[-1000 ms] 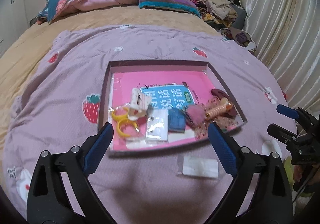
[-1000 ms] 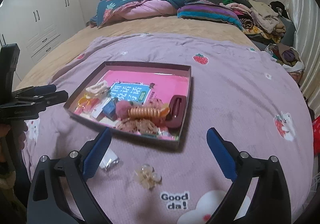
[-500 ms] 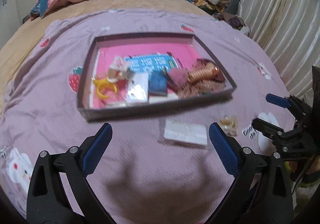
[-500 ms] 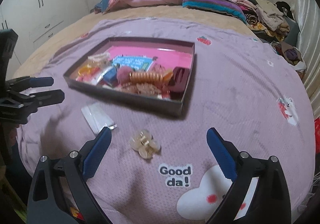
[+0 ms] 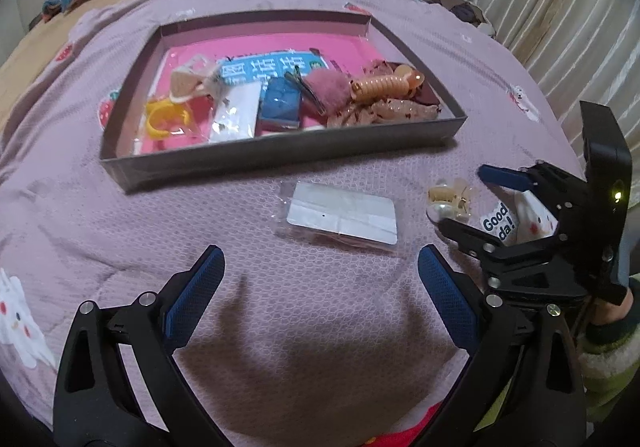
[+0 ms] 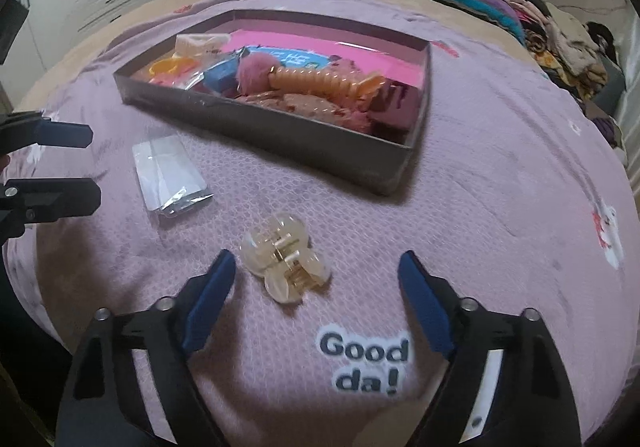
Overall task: Organize jewelry
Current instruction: 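Grasp the clear plastic packet with the left tool while the right tool grasps the pearl claw clip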
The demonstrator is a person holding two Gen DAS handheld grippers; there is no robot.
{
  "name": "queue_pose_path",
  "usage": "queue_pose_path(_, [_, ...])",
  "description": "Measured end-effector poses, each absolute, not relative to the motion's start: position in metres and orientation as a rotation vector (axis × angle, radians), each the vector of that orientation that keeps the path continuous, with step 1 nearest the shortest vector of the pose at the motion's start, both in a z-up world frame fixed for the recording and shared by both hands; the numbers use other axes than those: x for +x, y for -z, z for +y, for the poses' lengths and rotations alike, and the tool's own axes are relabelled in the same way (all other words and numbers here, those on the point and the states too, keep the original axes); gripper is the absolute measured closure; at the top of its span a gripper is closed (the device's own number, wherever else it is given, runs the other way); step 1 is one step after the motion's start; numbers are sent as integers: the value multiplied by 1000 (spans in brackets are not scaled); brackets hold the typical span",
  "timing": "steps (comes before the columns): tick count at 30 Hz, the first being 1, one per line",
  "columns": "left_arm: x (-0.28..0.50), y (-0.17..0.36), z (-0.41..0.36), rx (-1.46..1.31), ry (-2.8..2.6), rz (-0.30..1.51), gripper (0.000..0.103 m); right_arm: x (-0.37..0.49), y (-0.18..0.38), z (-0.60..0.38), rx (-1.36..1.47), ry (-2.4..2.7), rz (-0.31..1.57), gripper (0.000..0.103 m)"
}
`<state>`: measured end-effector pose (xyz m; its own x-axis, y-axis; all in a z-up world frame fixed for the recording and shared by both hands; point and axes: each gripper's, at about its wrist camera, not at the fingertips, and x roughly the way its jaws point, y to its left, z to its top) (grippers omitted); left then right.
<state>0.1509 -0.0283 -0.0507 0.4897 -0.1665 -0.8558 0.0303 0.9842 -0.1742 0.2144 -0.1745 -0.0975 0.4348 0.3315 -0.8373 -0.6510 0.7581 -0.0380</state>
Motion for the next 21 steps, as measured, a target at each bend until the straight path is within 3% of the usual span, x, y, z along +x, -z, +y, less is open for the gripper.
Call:
queue_pose_path(1, [153, 53, -29, -145, 120, 1058, 12, 216, 100, -173, -378, -651, 941, 35])
queue_pose_path(3, [157, 56, -32, -144, 124, 1065, 12, 218, 102, -175, -349, -681, 957, 60])
queue_pose_path(4, [160, 57, -35, -142, 128, 1066, 12, 219, 102, -177, -333, -691, 960, 63])
queue_pose_path(14, [182, 84, -61, -65, 143, 1102, 15, 218, 80, -226, -193, -622, 955, 63])
queue_pose_path(15, [183, 86, -63, -50, 137, 1100, 19, 217, 77, -232, -175, -615, 953, 63])
queue_pose_path(18, [184, 86, -63, 0, 117, 1087, 47, 214, 65, -242, -149, -602, 929, 63])
queue_pose_path(21, [182, 79, -57, -13, 124, 1076, 88, 212, 53, -246, -140, -600, 905, 64])
